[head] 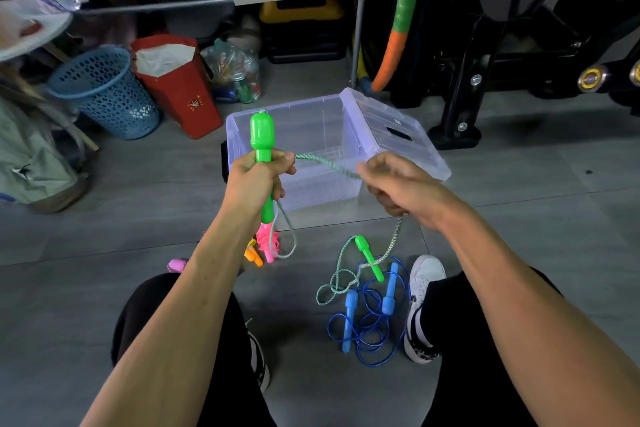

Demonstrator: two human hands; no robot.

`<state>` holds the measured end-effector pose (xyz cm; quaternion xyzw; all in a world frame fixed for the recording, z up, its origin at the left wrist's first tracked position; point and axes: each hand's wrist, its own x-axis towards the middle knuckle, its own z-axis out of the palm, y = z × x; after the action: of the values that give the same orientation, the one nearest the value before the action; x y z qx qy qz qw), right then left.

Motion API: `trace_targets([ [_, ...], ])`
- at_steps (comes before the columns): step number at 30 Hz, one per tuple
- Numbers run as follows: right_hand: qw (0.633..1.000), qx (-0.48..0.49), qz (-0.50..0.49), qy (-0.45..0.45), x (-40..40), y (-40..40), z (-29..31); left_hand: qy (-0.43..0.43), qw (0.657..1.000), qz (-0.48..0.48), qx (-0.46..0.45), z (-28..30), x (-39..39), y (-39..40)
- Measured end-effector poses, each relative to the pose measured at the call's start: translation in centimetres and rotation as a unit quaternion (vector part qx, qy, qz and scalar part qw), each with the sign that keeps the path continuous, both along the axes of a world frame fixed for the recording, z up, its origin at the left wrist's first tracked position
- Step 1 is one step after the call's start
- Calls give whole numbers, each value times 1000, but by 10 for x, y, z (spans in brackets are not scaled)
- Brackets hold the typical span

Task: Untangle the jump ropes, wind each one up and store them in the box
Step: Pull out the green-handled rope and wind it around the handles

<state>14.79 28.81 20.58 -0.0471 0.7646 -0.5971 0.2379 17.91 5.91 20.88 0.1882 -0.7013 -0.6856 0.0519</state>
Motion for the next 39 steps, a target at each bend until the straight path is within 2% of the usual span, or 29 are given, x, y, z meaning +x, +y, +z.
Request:
trace_targets([
  [3,993,37,-3,116,1,0,-5,0,1000,3,-2,2,1,-4],
  [5,986,58,-17,156,1,-2,-6,5,1000,3,5,3,2,-4],
  [9,971,140,-45,187,1,-11,-6,-1,1000,-12,3,4,2,-1],
  [13,974,133,-83,161,0,-21,-12,-34,999,-14,11,4,1,-1],
  [18,961,150,-128,195,2,-23,-6,-79,996,-11,-33,0,0,-5],
  [23,966,143,-99,190,5,-27,-6,-120,983,-98,-96,-2,5,8],
  [27,965,137,-86,207,7,-38,-10,-134,963,-233,-33,-3,13,34],
  [29,966,126,-98,206,8,-41,-10,-126,956,-265,-10,-2,14,43],
  [31,971,116,-97,185,9,-41,-7,-99,967,-234,9,-3,11,44],
  [34,984,98,-72,132,9,-31,-1,-87,989,-111,50,-6,1,28],
  [36,987,88,-41,131,8,-22,0,-93,993,-44,53,-9,-4,14],
  [39,981,115,-1,156,4,-9,-4,-98,994,-51,-4,-10,-5,2],
])
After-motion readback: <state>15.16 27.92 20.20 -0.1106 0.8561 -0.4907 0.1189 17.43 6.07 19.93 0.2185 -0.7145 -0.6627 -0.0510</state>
